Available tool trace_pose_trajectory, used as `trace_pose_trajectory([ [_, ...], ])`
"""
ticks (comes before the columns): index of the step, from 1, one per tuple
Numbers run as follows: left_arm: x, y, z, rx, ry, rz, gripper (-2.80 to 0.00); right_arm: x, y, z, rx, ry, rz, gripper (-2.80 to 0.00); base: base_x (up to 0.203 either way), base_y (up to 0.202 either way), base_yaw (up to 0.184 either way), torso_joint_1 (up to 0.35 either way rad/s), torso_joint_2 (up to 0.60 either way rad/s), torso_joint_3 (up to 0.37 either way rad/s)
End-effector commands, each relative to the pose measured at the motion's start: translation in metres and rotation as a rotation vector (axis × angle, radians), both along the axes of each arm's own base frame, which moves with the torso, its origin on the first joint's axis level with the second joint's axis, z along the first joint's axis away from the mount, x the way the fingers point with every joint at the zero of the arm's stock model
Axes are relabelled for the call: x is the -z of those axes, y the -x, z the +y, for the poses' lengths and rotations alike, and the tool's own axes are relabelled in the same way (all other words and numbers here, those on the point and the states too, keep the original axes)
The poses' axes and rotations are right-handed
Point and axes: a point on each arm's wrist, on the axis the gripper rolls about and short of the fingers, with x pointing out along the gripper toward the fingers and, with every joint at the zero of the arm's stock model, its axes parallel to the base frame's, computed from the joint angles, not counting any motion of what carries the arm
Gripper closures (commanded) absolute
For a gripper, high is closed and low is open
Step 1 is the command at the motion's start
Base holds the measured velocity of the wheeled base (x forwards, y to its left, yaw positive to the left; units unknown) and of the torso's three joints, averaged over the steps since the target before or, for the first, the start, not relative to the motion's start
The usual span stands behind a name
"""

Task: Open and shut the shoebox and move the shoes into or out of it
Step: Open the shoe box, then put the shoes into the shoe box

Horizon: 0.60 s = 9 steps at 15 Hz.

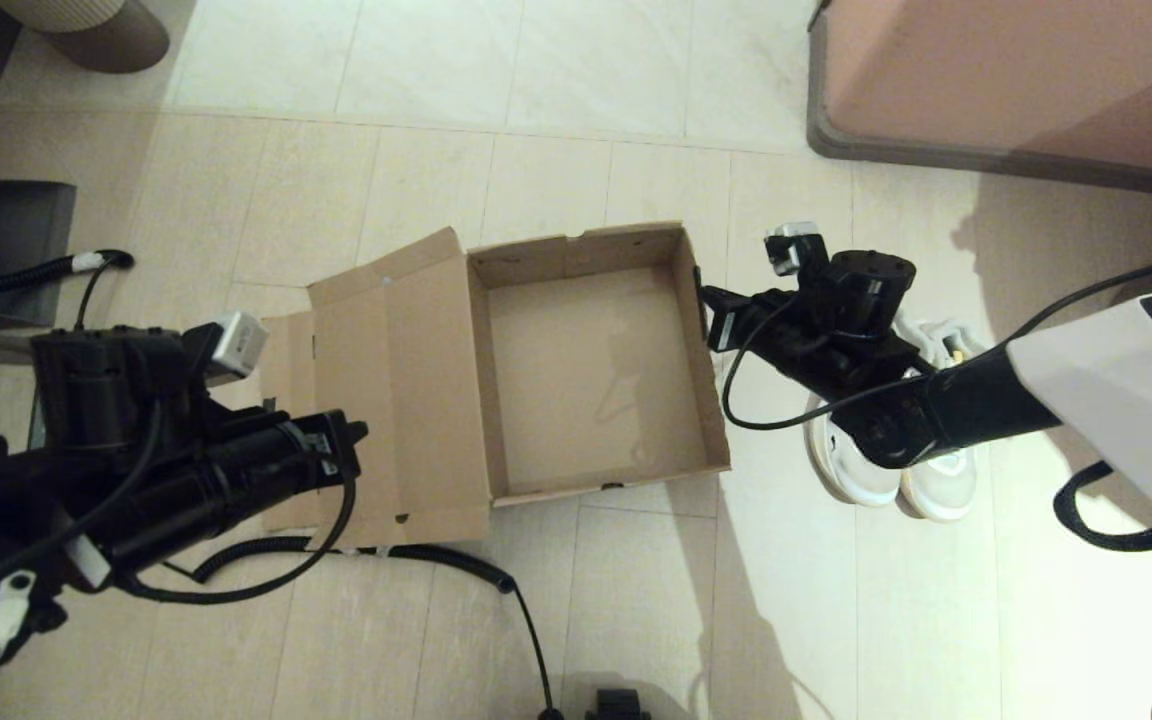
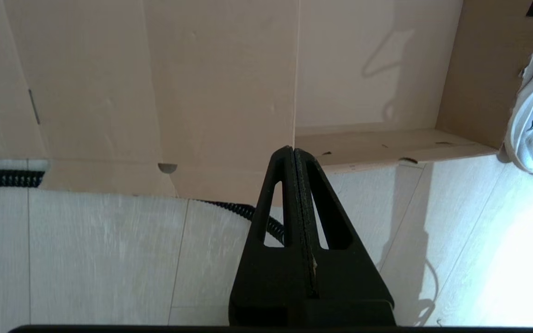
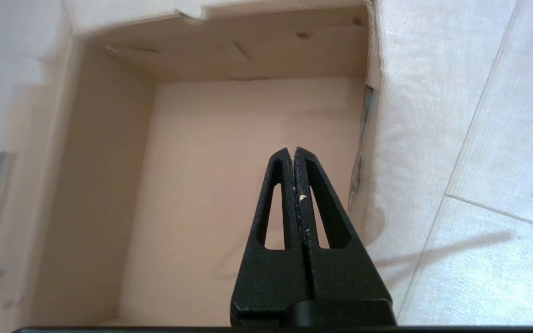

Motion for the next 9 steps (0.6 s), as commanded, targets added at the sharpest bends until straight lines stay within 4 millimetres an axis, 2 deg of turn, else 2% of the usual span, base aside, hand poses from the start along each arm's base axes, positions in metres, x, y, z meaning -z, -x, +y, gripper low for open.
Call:
trace_pose_trajectory([
  [1, 0.004, -0.003, -0.001, -0.001, -0.002, 0.014, 0.0, 0.021, -0.01, 0.012, -0.013, 0.014, 0.035, 0.0, 0.0, 0.0, 0.0, 0.0, 0.0, 0.0],
  [3, 0.006, -0.001, 0.0, -0.003, -0.002, 0.018, 0.0, 0.026, -0.02, 0.023, -0.012, 0.018, 0.036, 0.0, 0.0, 0.0, 0.0, 0.0, 0.0, 0.0],
  [5, 0.011, 0.002, 0.001, -0.003, -0.005, 0.037, 0.0, 0.022, -0.034, 0.03, 0.025, 0.009, 0.009, 0.0, 0.0, 0.0, 0.0, 0.0, 0.0, 0.0],
  [7, 0.015, 0.006, 0.001, -0.008, 0.005, 0.052, 0.0, 0.017, -0.042, 0.028, 0.111, 0.039, -0.009, 0.0, 0.0, 0.0, 0.0, 0.0, 0.0, 0.0],
  [9, 0.015, 0.004, 0.001, -0.012, 0.019, 0.047, 0.0, -0.001, -0.038, 0.021, 0.131, 0.028, -0.039, 0.0, 0.0, 0.0, 0.0, 0.0, 0.0, 0.0],
])
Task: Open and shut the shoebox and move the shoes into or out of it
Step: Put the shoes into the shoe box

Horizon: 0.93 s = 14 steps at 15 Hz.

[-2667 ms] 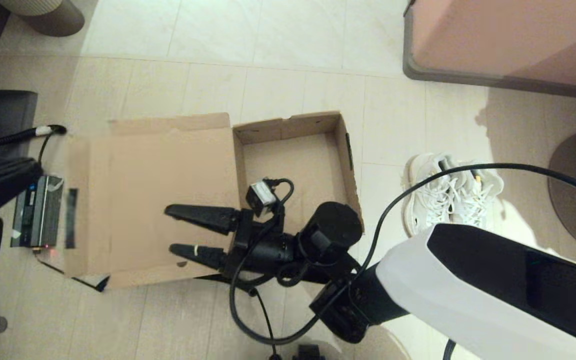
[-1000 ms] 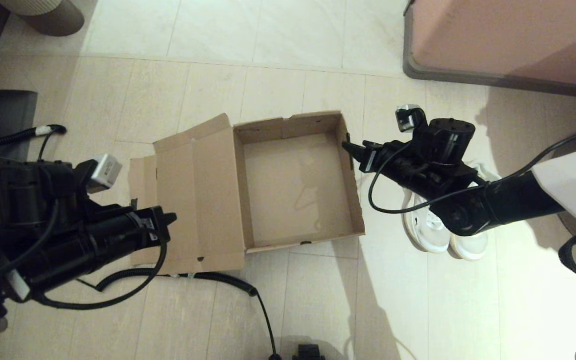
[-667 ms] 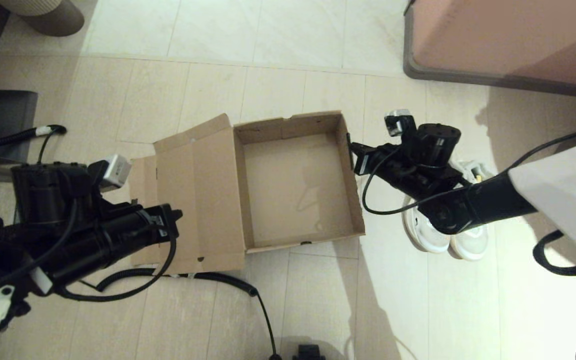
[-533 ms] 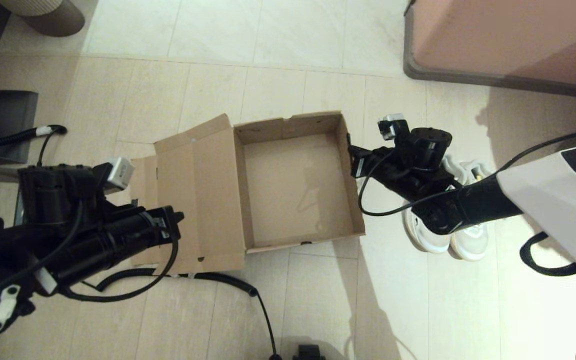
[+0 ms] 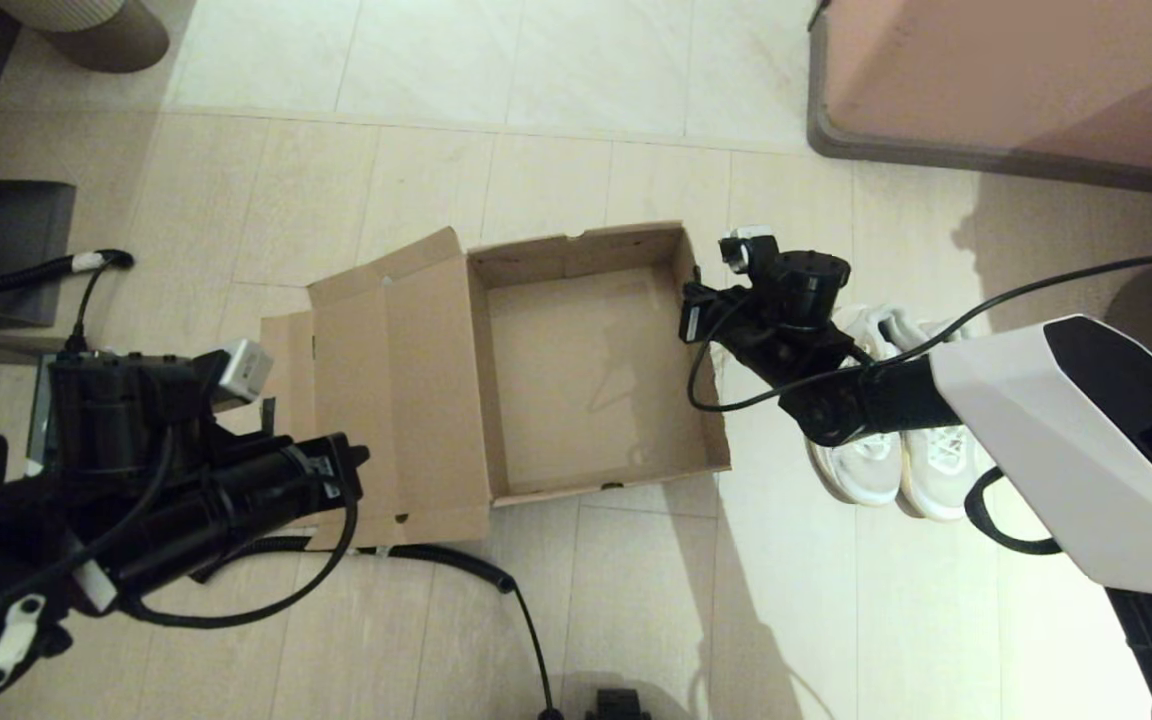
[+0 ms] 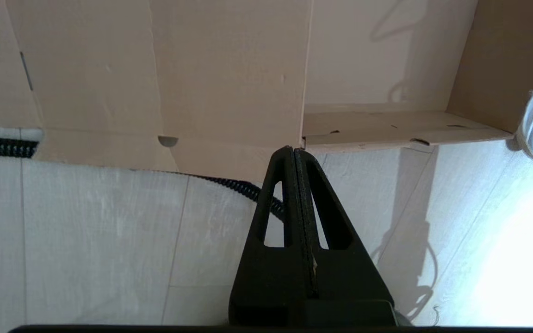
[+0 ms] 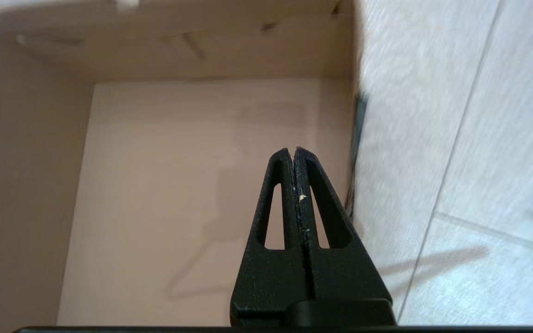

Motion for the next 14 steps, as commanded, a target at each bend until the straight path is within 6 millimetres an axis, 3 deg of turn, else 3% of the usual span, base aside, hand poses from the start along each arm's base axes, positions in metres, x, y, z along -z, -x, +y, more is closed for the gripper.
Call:
trace_pose_trajectory([
  [1, 0.001, 0.0, 0.0, -0.002, 0.003, -0.003, 0.0, -0.013, 0.001, -0.009, 0.021, -0.009, -0.027, 0.0, 0.0, 0.0, 0.0, 0.0, 0.0, 0.0],
  [2, 0.001, -0.001, -0.001, 0.0, 0.004, -0.004, 0.0, -0.015, 0.0, -0.014, 0.035, -0.003, -0.012, 0.0, 0.0, 0.0, 0.0, 0.0, 0.0, 0.0],
  [3, 0.001, -0.001, -0.001, 0.0, 0.003, -0.003, 0.0, -0.016, -0.002, -0.019, 0.046, 0.004, 0.01, -1.59, 0.0, 0.0, 0.0, 0.0, 0.0, 0.0],
  [4, 0.001, 0.0, -0.001, 0.001, 0.003, -0.003, 0.0, -0.016, -0.004, -0.019, 0.048, 0.004, 0.01, -2.8, 0.0, 0.0, 0.0, 0.0, 0.0, 0.0],
  [10, 0.004, 0.003, 0.0, 0.001, 0.002, 0.006, 0.0, 0.008, -0.029, -0.012, 0.095, 0.001, 0.015, -2.8, 0.0, 0.0, 0.0, 0.0, 0.0, 0.0],
  [14, 0.004, 0.003, 0.0, 0.001, 0.004, -0.001, 0.0, 0.025, -0.034, -0.011, 0.107, 0.017, 0.046, -2.8, 0.0, 0.0, 0.0, 0.0, 0.0, 0.0],
])
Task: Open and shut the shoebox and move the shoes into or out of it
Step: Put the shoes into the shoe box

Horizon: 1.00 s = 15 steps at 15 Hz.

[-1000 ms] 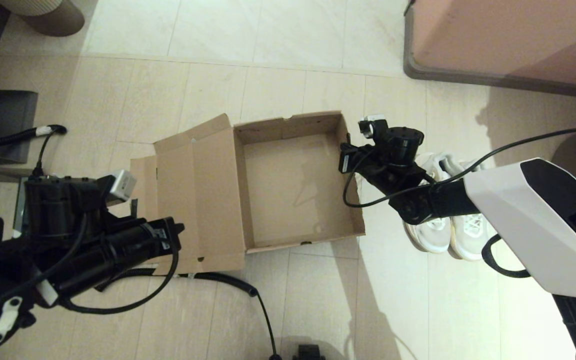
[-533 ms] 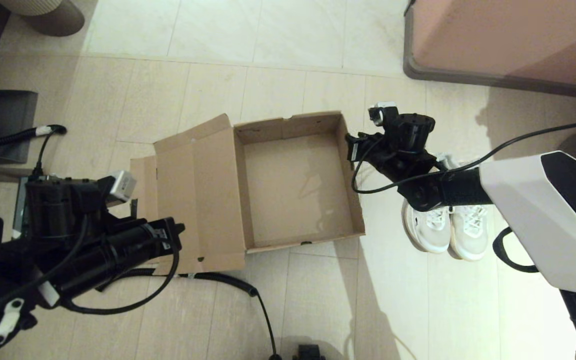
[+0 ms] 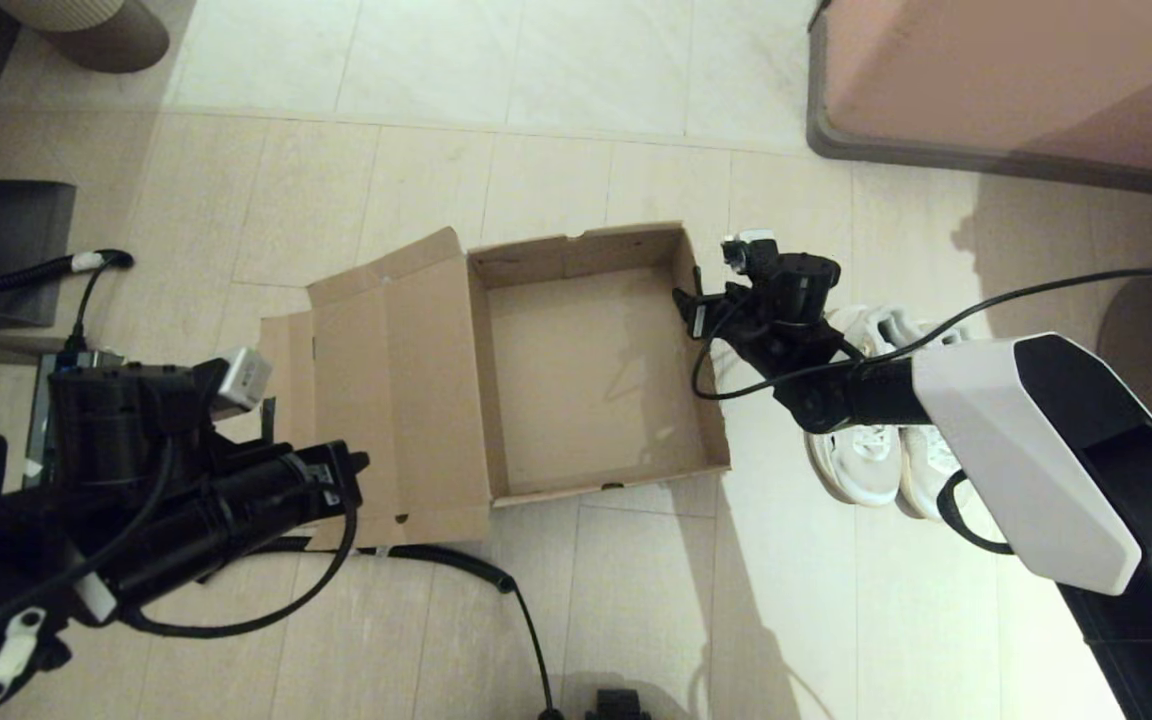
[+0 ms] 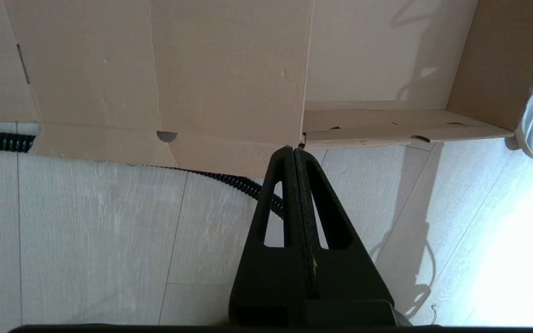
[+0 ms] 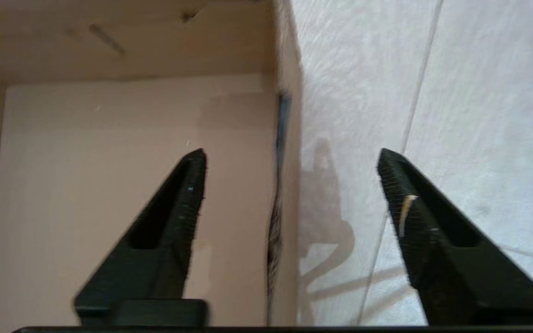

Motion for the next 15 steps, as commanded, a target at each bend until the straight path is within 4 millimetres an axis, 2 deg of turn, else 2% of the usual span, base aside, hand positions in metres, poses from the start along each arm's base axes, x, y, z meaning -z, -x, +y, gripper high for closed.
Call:
trace_pose_trajectory([
  [1, 0.0, 0.0, 0.0, -0.002, 0.003, -0.001, 0.0, 0.013, -0.004, 0.001, 0.001, 0.007, 0.02, -2.8, 0.0, 0.0, 0.0, 0.0, 0.0, 0.0],
  [4, 0.002, 0.001, 0.0, -0.004, 0.008, 0.006, 0.0, 0.019, -0.005, 0.0, 0.008, 0.029, 0.025, -2.8, 0.0, 0.0, 0.0, 0.0, 0.0, 0.0],
  [11, 0.001, 0.0, -0.002, 0.004, 0.008, 0.003, 0.0, 0.018, -0.013, -0.035, 0.171, 0.111, 0.025, -2.8, 0.0, 0.0, 0.0, 0.0, 0.0, 0.0],
  [15, 0.0, 0.001, -0.007, 0.004, 0.002, -0.003, 0.0, 0.019, -0.008, -0.043, 0.186, 0.136, 0.056, -2.8, 0.0, 0.0, 0.0, 0.0, 0.0, 0.0],
])
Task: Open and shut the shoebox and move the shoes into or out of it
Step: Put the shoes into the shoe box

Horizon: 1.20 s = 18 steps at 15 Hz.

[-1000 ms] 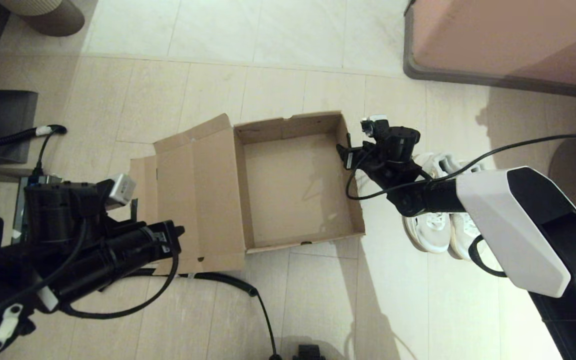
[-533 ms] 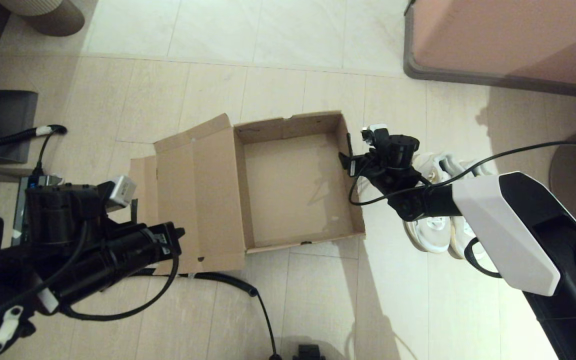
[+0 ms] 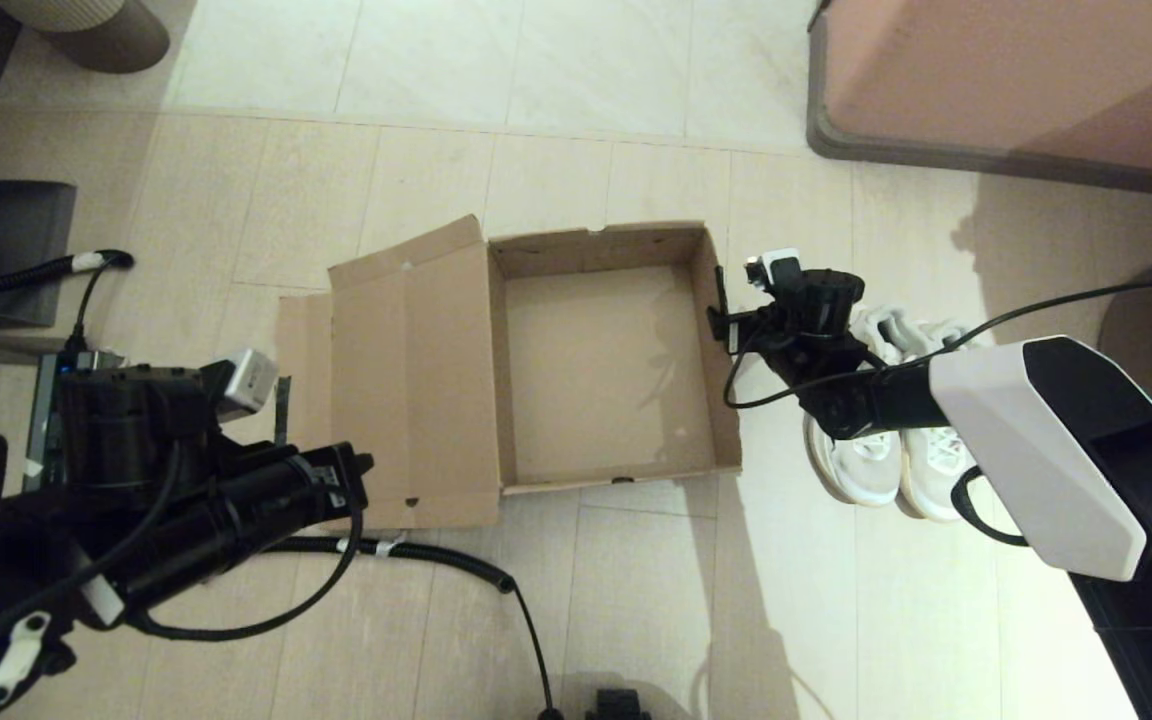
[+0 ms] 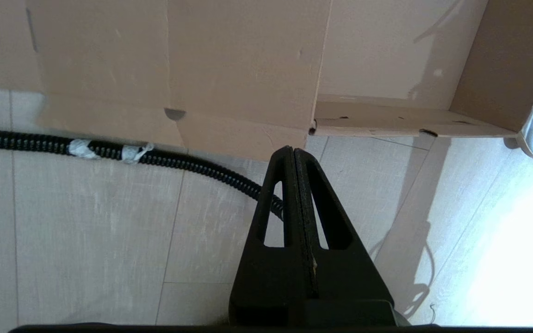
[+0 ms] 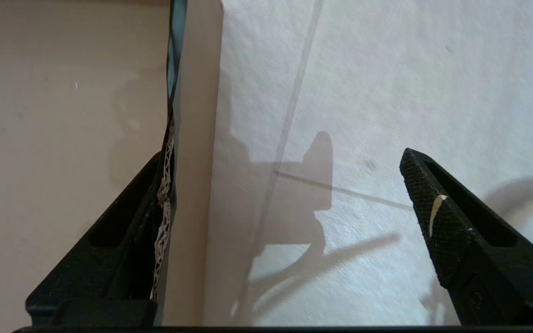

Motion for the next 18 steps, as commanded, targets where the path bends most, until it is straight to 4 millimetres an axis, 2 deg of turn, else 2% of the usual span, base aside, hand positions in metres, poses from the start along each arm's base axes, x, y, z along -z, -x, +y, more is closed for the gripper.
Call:
trace_pose_trajectory([
  [1, 0.0, 0.0, -0.003, 0.008, 0.003, -0.002, 0.0, -0.003, 0.006, -0.004, 0.005, 0.005, 0.014, -2.8, 0.0, 0.0, 0.0, 0.0, 0.0, 0.0],
  [7, 0.0, 0.004, -0.02, 0.024, 0.016, -0.001, 0.0, -0.009, 0.046, -0.021, 0.018, 0.022, 0.105, -2.8, 0.0, 0.0, 0.0, 0.0, 0.0, 0.0],
  [10, -0.001, 0.004, -0.022, 0.023, 0.029, 0.0, 0.0, -0.016, 0.057, -0.024, 0.016, 0.011, 0.083, -2.8, 0.0, 0.0, 0.0, 0.0, 0.0, 0.0],
  [12, -0.004, 0.005, -0.021, 0.004, 0.031, -0.014, 0.0, -0.03, 0.059, -0.025, -0.003, -0.006, 0.037, -2.8, 0.0, 0.0, 0.0, 0.0, 0.0, 0.0],
  [14, -0.005, 0.005, -0.02, -0.017, 0.033, -0.018, 0.0, -0.047, 0.069, -0.022, -0.042, -0.023, 0.009, -2.8, 0.0, 0.0, 0.0, 0.0, 0.0, 0.0],
  [17, -0.006, 0.009, -0.019, -0.021, 0.041, -0.02, 0.0, -0.067, 0.091, -0.028, -0.046, -0.039, -0.005, -2.8, 0.0, 0.0, 0.0, 0.0, 0.0, 0.0],
  [18, -0.007, 0.011, -0.018, -0.028, 0.058, -0.021, 0.0, -0.073, 0.101, -0.036, -0.031, -0.043, -0.003, -2.8, 0.0, 0.0, 0.0, 0.0, 0.0, 0.0],
])
